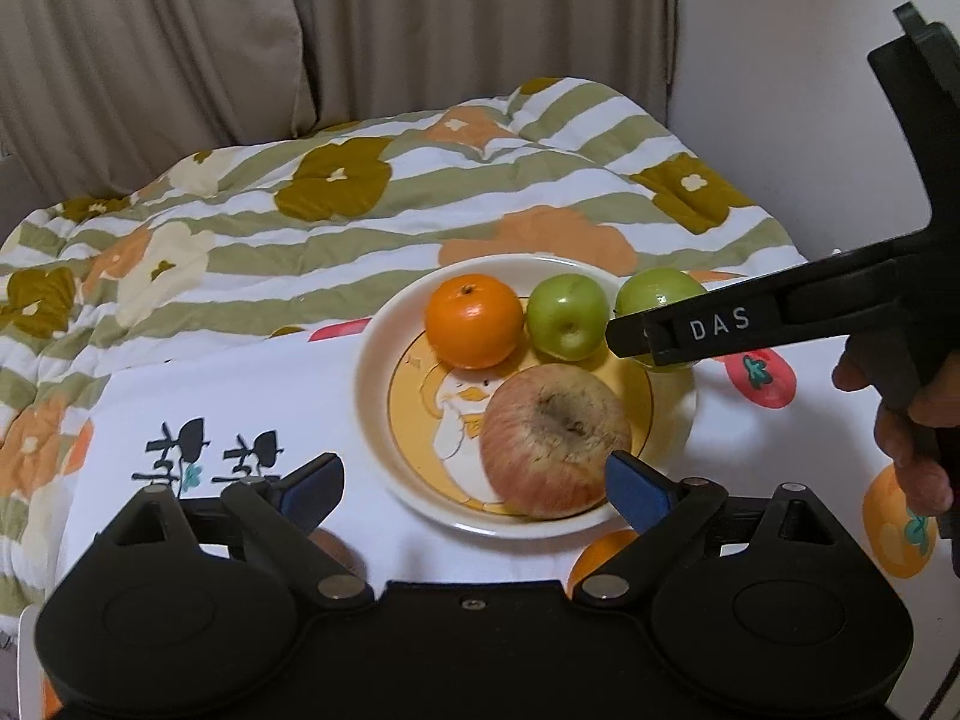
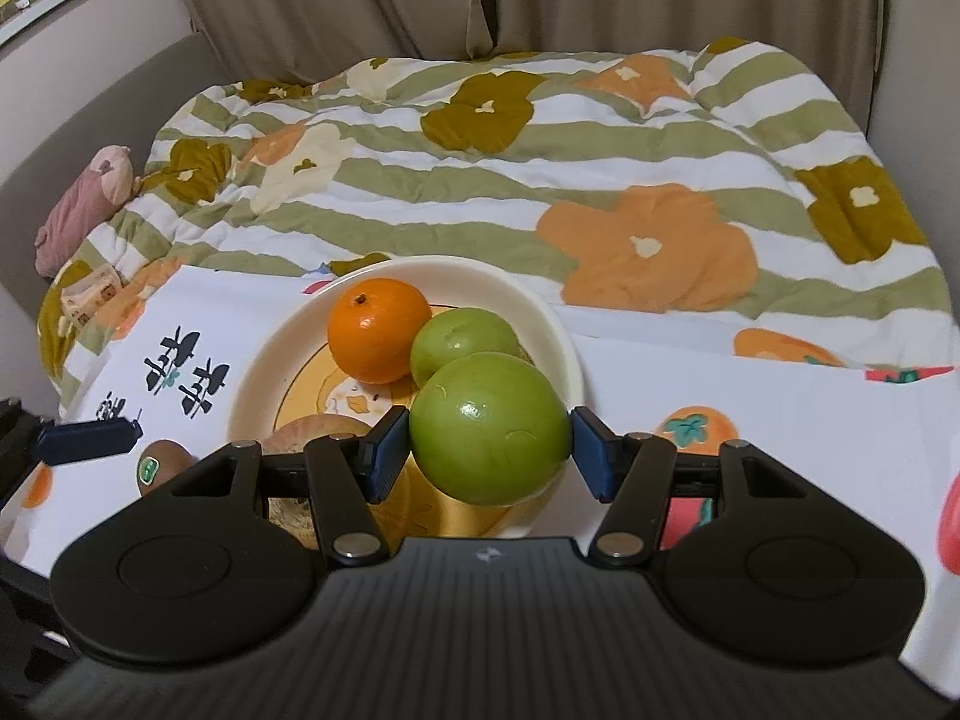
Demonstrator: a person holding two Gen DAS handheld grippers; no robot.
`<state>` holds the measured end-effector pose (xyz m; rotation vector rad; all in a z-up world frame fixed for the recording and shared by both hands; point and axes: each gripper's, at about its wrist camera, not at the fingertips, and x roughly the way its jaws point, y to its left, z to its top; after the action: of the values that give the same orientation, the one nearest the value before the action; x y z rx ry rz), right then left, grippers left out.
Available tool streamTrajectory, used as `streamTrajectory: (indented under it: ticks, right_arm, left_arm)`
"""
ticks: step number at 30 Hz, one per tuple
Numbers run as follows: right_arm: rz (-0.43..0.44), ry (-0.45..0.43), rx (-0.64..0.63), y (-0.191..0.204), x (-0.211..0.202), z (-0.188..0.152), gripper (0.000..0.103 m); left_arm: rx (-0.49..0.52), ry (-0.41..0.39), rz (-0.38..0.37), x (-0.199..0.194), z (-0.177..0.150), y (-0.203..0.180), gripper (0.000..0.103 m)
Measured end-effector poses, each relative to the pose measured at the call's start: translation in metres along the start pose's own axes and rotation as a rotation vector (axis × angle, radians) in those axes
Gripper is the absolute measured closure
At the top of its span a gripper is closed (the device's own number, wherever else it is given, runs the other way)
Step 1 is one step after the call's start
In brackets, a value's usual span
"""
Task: Organize fruits
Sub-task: 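Release both apples in the bowl and withdraw both tools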
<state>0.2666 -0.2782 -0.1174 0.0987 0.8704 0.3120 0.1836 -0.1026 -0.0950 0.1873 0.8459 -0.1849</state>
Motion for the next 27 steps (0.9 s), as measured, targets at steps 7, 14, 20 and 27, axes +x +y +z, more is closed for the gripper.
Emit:
streamTrajectory:
  ticks: [7,14,20,27]
  right_arm:
    - [0.019,0.009,-0.004,0.0,0.01,-0.004,0.03]
    - [0.055,-0.036,-0.003,0.0,0.006,-0.006,0.012]
    - [0.01,-0.09,-0.035,0.008,-0.009,-0.007,0.0]
    - [0.0,-0.102,-0.027,0.013,-0.02,-0.008,0.0]
  left_arm:
    - [-0.018,0.005,0.024,-0.003,-0.008,0.003,0.007]
    - [-0.022,0.006,0.041,-0.008,-0.015,0.004,0.007]
    - [-0.042,0.003,0.056,-0.016,-0.022,0.009,0.007]
    - [-0.062,-0.014,0.064,-0.027,-0.025,0.015,0.007]
